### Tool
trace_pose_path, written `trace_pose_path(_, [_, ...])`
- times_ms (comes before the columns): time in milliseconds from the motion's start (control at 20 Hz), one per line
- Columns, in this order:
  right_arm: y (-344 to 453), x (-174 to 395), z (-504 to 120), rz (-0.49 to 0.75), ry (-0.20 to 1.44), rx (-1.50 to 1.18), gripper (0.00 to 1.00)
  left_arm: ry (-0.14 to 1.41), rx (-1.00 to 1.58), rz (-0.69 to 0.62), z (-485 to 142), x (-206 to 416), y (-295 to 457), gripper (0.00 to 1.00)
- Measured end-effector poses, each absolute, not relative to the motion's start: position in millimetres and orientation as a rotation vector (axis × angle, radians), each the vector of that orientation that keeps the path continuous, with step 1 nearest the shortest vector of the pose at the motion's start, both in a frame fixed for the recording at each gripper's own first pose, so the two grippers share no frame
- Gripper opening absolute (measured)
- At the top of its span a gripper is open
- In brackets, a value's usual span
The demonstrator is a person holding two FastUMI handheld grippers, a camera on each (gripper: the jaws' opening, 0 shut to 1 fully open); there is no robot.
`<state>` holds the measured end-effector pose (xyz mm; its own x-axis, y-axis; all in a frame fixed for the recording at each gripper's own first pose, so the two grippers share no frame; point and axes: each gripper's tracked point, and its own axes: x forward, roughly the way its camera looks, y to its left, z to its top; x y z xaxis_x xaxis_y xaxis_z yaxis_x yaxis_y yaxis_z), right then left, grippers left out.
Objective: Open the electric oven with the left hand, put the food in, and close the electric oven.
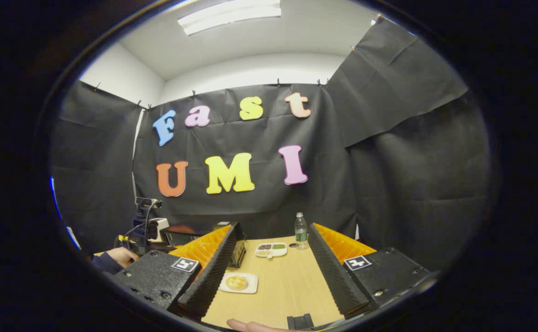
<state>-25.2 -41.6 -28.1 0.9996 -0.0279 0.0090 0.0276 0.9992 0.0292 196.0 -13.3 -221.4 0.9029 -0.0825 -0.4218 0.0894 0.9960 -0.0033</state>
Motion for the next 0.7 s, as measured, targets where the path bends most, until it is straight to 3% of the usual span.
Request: trace_pose_path(700, [-33,-17,-40,-0.022,0.021,0.014,0.96,0.505,0.019,-0.094,-296,134,-11,0.98])
